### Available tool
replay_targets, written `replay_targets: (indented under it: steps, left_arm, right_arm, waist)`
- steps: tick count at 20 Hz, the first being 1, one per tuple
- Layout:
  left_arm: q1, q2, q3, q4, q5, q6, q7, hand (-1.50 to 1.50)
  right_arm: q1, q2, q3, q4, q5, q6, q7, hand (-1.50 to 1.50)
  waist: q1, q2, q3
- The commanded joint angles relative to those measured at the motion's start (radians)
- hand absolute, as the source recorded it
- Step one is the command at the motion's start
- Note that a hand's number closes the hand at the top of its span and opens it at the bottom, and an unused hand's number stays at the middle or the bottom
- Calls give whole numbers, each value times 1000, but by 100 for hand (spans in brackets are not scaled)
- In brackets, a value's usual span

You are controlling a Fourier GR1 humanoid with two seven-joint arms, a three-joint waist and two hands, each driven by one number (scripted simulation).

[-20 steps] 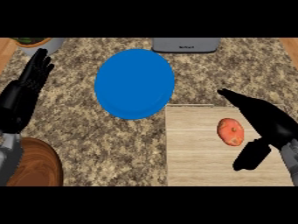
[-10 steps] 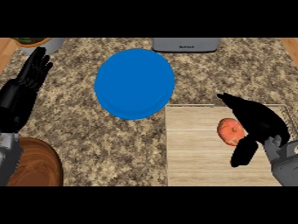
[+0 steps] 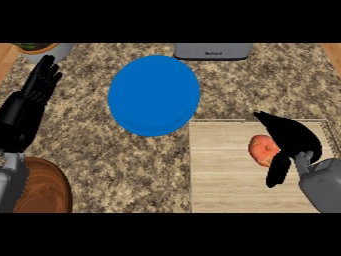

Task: Pick the squash from the tray and place it in the plate

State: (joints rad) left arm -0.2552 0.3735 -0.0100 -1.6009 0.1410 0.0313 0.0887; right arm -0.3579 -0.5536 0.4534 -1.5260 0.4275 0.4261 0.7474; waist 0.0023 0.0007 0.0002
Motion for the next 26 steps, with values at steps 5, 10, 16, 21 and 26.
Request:
replay_targets:
  steps: [5, 10, 16, 21, 26]
  left_arm:
    - [-32, -15, 60, 21, -15, -54, 26, 0]
    - [-52, -47, 44, 19, -37, -52, 47, 0]
    - [19, -64, 53, -17, -62, -71, 8, 0]
    - [-12, -51, 74, -4, -52, -82, 19, 0]
    - [26, -22, 126, -1, -42, -57, 35, 0]
  right_arm:
    - [18, 87, -66, 121, 96, 59, -115, -150]
    - [-16, 117, -65, 340, 211, -16, -251, -150]
    - [22, 162, -92, 370, 275, -106, -335, 150]
    - [-46, 190, -84, 328, 392, -256, -323, 150]
    - [234, 306, -173, 227, 446, -412, 210, 150]
  waist:
    - [-1, 0, 0]
    - [3, 1, 0]
    - [3, 1, 0]
    - [4, 0, 0]
    - [-100, -34, -6]
